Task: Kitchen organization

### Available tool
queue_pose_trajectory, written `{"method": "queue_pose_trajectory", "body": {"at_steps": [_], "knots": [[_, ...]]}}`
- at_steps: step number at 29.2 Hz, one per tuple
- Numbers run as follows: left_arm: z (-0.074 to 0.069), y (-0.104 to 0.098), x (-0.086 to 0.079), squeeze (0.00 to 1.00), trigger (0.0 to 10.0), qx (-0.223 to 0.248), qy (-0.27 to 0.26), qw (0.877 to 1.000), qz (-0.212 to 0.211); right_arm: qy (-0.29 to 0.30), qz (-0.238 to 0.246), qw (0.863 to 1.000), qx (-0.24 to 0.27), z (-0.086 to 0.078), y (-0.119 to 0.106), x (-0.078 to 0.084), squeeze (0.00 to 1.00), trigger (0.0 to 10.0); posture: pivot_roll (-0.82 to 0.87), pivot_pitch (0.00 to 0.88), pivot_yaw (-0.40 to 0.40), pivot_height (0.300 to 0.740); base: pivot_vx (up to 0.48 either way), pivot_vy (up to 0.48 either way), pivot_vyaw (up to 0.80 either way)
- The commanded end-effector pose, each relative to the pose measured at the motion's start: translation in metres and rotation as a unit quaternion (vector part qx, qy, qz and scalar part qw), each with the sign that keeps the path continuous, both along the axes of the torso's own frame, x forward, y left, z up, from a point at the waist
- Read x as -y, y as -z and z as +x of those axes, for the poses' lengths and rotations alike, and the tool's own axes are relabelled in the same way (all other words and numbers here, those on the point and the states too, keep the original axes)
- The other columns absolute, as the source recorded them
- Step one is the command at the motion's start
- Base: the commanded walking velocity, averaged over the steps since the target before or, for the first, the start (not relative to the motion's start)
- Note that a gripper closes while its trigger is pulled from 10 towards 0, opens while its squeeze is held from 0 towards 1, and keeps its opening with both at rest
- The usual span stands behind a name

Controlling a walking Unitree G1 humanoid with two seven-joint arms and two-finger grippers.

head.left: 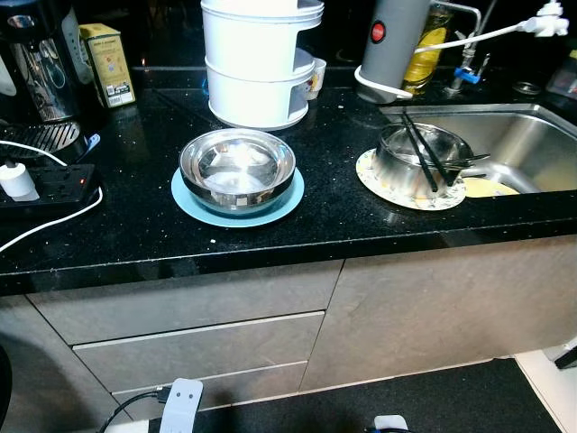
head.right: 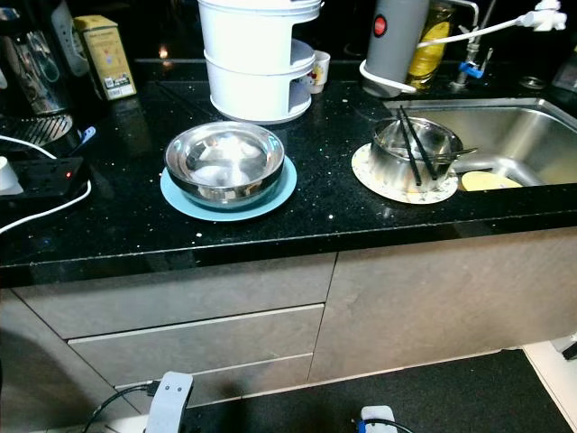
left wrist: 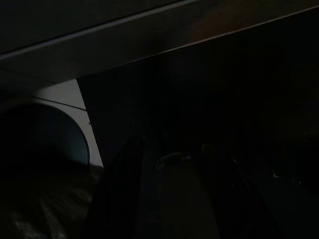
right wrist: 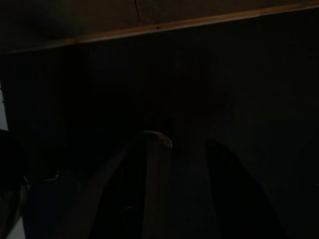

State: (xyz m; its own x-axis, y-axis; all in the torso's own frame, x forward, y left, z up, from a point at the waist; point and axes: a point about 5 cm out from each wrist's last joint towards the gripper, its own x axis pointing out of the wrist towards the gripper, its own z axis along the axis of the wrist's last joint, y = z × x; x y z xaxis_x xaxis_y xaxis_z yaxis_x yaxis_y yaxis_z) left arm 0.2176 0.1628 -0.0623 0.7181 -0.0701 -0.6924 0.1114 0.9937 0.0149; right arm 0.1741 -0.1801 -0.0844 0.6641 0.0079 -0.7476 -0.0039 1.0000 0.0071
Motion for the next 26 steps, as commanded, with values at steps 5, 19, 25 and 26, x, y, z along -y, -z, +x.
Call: {"method": "queue_pose_trajectory", "body": {"at_steps": [5,19,25,26], "knots": [[-0.012,0.007,-0.005,0.0,10.0,-0.009,0.015,1.0,0.024,-0.002,0.012,1.0,-0.004,-0.003,0.002,-0.005,0.0,10.0,-0.06,0.032,-0.032,0.74,0.0,0.0,0.0],[-0.02,0.011,-0.006,0.0,10.0,-0.014,0.001,0.999,0.032,-0.032,0.02,0.999,0.007,0.005,-0.001,-0.02,0.0,10.0,-0.06,0.026,-0.081,0.74,0.0,0.0,0.0],[-0.024,0.012,-0.009,0.0,10.0,-0.014,0.013,0.999,0.044,-0.029,0.018,0.999,0.01,0.007,-0.002,-0.015,0.0,10.0,-0.04,0.051,-0.069,0.74,0.0,0.0,0.0],[-0.024,0.012,-0.008,0.0,10.0,-0.014,0.016,0.999,0.045,-0.028,0.018,0.999,0.01,0.007,-0.002,-0.014,0.0,10.0,-0.04,0.051,-0.069,0.74,0.0,0.0,0.0]]}}
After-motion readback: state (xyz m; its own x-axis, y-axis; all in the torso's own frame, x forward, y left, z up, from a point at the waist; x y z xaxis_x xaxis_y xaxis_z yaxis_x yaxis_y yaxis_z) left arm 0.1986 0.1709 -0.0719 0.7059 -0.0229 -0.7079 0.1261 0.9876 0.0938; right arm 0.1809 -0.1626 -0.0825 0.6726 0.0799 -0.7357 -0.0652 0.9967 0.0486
